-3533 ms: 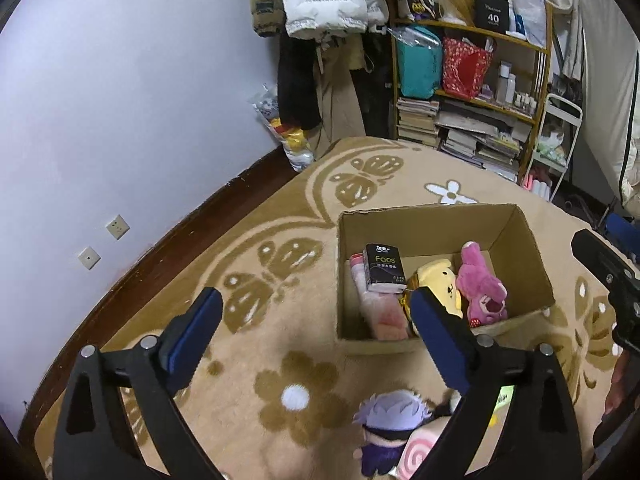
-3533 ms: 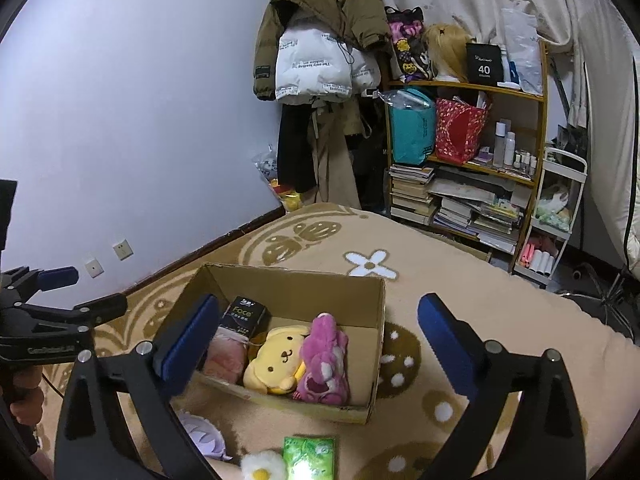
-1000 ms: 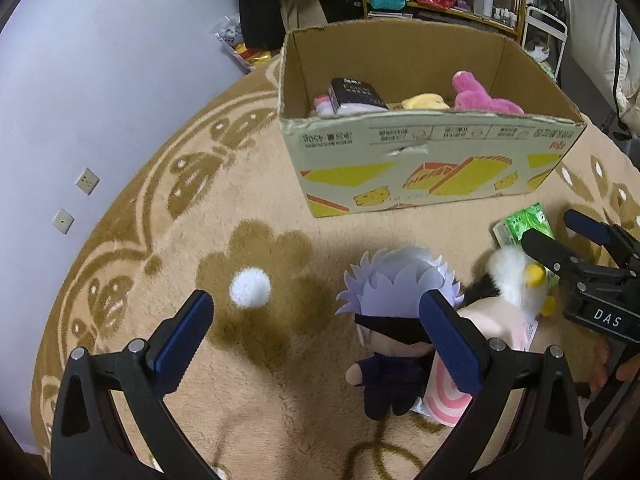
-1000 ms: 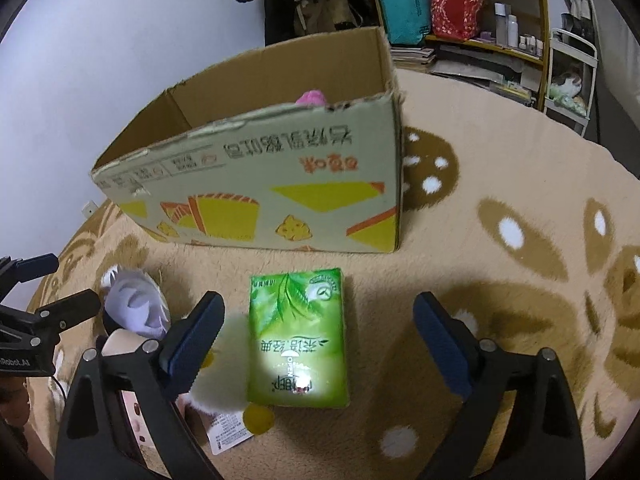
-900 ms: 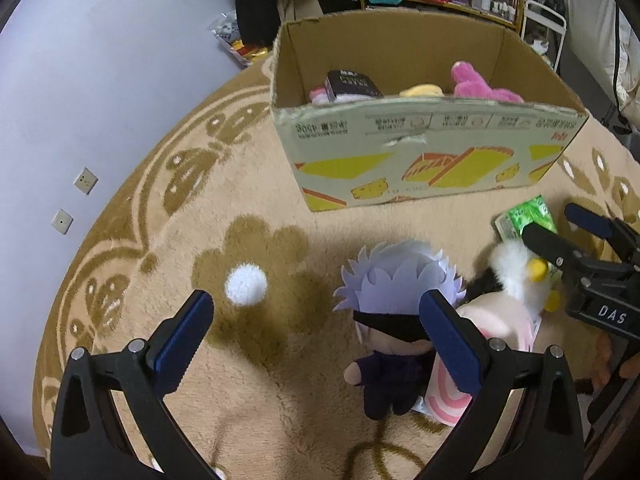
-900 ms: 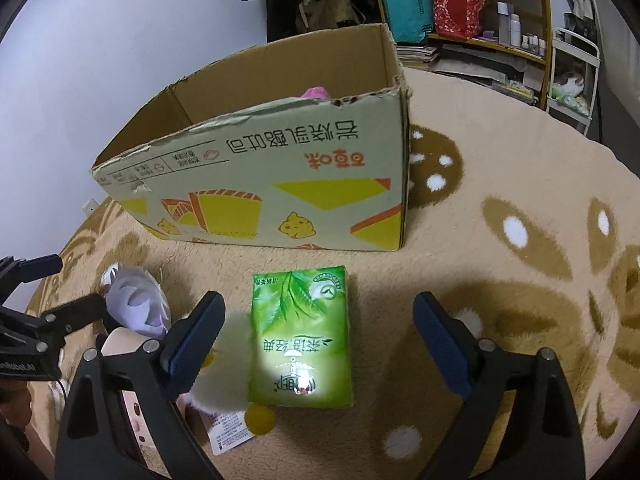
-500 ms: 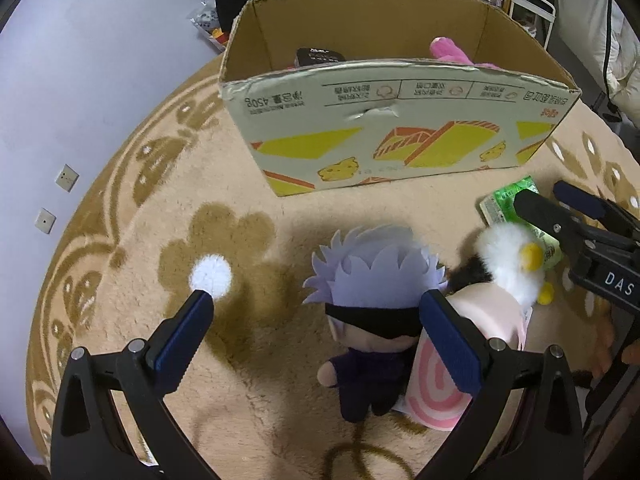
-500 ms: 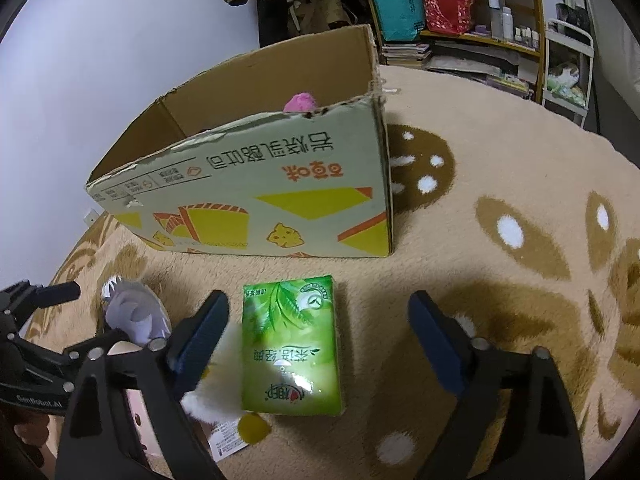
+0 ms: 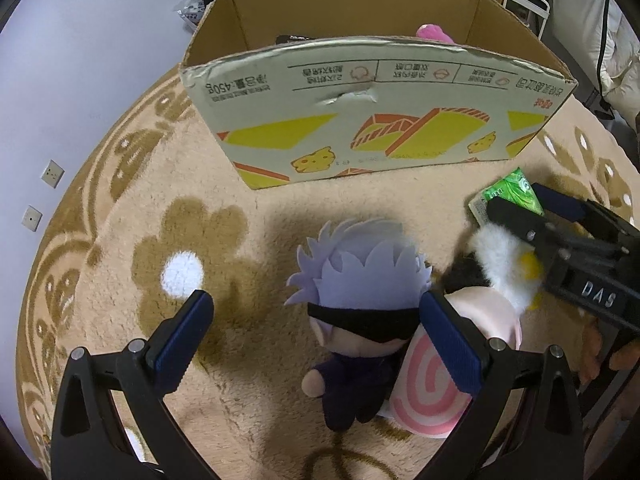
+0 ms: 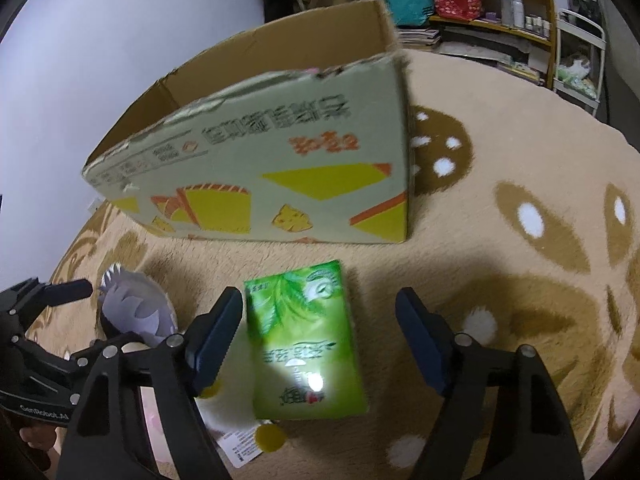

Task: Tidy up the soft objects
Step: 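Lower left gripper onto white-haired doll while right gripper approaches green tissue pack, then grasp white-haired doll with left gripper while right gripper grasps green tissue pack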

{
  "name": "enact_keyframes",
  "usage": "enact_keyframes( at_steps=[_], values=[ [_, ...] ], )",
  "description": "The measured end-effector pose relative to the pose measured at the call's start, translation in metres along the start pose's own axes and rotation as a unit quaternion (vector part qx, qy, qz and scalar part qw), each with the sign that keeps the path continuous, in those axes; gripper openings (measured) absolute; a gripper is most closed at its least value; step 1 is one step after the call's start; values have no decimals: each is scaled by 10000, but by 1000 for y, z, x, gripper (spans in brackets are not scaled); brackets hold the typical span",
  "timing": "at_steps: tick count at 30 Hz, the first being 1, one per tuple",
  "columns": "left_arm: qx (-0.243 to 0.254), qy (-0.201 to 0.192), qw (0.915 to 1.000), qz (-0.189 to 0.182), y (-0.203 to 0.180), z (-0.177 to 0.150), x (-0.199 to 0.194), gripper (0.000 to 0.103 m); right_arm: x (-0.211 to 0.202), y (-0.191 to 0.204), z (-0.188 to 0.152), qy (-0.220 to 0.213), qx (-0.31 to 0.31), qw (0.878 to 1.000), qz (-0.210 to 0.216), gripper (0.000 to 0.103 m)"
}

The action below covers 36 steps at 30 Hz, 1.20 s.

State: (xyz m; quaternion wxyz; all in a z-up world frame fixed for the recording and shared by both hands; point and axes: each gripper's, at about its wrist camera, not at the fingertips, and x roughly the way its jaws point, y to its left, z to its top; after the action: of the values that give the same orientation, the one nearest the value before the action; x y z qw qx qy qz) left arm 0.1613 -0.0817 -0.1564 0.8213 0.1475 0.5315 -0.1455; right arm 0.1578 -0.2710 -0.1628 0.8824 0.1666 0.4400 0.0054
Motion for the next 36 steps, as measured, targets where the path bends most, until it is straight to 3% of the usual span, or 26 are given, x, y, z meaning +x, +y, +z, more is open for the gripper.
enact_keyframes(
  at_steps=[2,6,20,28,30,31,36],
  values=[
    [-9,-10,10000,15,0,0,0,102,3,3,-1,65,-67,9999,42,83],
    [-12,-11,10000,13,-1,0,1,102,8,11,-5,153,-223,9996,31,64],
    [-166,64,9996,-227,5,0,11,101,10,12,-4,149,-252,9996,9,59],
    [-83,142,9975,-682,-1,-1,10,74,3,10,-1,76,-254,9996,-7,59],
    [-92,160,9960,-869,-3,-2,7,54,1,9,-1,54,-248,9997,-8,59],
    [-99,169,9951,-966,-4,-2,5,51,0,9,0,37,-246,9997,-9,59],
    [-106,38,9970,-760,-7,-2,-3,49,-5,7,1,-15,-227,9997,32,59]
  ],
)
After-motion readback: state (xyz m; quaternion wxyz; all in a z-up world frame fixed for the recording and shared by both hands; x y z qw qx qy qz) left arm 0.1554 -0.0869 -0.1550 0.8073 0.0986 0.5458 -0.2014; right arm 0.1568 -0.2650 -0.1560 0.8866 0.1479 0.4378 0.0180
